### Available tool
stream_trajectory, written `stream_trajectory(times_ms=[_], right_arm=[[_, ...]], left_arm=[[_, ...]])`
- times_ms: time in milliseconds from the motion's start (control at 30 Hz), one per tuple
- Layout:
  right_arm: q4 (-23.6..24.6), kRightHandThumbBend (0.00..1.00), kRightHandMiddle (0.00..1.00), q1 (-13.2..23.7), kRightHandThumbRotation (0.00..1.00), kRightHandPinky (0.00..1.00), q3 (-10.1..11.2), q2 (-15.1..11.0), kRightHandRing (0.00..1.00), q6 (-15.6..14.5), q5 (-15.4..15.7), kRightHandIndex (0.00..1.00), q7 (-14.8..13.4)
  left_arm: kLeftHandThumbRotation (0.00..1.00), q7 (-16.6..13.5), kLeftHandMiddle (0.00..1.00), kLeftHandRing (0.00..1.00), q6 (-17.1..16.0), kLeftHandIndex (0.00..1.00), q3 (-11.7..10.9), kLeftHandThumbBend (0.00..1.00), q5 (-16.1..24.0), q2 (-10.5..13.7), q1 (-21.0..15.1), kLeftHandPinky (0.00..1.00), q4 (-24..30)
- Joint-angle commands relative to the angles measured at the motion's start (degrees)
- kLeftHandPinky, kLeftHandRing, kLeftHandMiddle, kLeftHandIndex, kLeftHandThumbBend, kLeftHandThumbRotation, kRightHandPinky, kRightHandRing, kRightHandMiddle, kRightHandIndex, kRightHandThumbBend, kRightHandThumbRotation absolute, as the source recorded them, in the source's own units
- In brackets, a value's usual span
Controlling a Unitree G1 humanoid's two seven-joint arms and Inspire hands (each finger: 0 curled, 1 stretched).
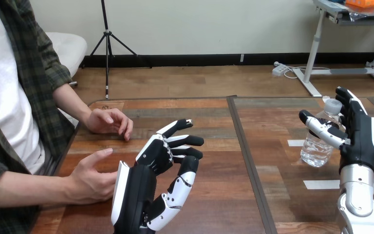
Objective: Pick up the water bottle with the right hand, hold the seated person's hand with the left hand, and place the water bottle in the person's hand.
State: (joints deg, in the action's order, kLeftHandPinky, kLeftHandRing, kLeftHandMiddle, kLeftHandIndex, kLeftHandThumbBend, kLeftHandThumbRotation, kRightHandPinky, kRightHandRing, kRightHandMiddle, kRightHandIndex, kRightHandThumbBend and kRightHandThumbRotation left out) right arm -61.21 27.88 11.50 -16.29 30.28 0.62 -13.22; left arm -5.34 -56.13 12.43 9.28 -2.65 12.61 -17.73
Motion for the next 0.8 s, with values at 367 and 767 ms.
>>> stream_trajectory(times_ms=[367,767], right_arm=[[-1.34,0.67,0.9,5.81,0.0,0.9,1.14,-0.58,0.91,-1.25,-1.36,0.87,1.17],[-2.76,0.66,0.92,6.45,0.0,0.91,1.34,-0.55,0.92,-1.85,-1.52,0.88,1.52]], left_arm=[[0.46,-0.39,0.65,0.58,-0.26,0.77,0.03,0.29,0.32,-1.53,-0.06,0.48,1.58],[0.46,-0.52,0.66,0.58,-0.45,0.77,0.0,0.29,0.54,-1.51,0.12,0.48,1.48]])
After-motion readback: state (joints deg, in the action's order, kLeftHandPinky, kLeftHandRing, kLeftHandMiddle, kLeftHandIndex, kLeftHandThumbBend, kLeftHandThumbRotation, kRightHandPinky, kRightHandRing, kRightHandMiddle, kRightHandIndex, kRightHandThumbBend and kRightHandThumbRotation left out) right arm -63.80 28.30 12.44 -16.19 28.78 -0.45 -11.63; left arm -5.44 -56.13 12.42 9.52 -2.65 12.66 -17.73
